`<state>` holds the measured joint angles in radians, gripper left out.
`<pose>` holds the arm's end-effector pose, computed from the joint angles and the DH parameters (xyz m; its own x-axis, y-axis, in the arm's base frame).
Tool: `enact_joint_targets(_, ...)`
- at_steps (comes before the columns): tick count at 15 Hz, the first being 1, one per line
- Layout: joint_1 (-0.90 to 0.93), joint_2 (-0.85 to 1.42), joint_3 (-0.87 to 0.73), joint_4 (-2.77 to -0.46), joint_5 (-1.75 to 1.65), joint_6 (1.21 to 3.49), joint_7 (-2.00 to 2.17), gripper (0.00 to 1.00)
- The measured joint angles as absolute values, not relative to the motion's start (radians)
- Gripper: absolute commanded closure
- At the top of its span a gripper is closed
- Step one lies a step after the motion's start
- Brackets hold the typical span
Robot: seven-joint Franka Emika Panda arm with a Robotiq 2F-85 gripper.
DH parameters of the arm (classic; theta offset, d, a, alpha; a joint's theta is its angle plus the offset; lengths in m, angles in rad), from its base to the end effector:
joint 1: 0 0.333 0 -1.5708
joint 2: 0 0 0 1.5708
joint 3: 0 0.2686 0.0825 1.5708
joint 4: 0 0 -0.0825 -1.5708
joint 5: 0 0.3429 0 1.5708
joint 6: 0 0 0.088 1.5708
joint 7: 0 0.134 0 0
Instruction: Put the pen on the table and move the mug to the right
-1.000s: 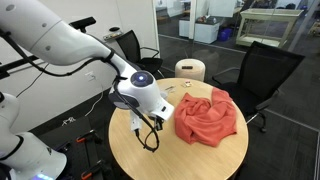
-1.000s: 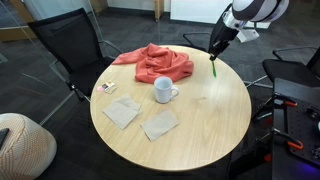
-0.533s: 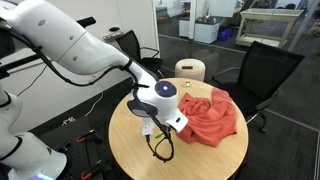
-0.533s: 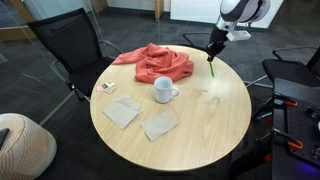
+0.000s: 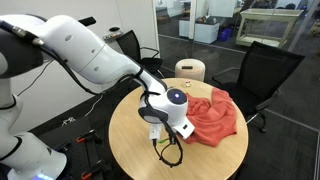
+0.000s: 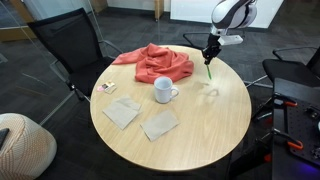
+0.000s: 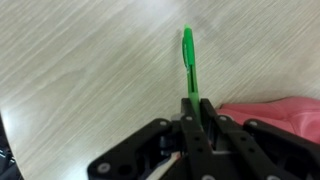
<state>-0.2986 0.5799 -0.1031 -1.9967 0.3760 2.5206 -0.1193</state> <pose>0.5070 -0.2152 0.1301 0.8380 -0.5434 -0.0494 -0.5440 -0.8253 -0.1516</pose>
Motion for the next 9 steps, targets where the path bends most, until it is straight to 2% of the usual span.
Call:
enact_joint_targets(1,-0.299,0.594,-0.103,-1.988,0.370,2.521,-0.109,0.97)
enact_joint_targets(2,-0.299,0.608,-0.103,-1.981,0.365,2.521,-0.101,0.69)
enact_joint_targets(9,-0.297,0.647,-0.109,-1.950,0.318,2.519,-0.033,0.17)
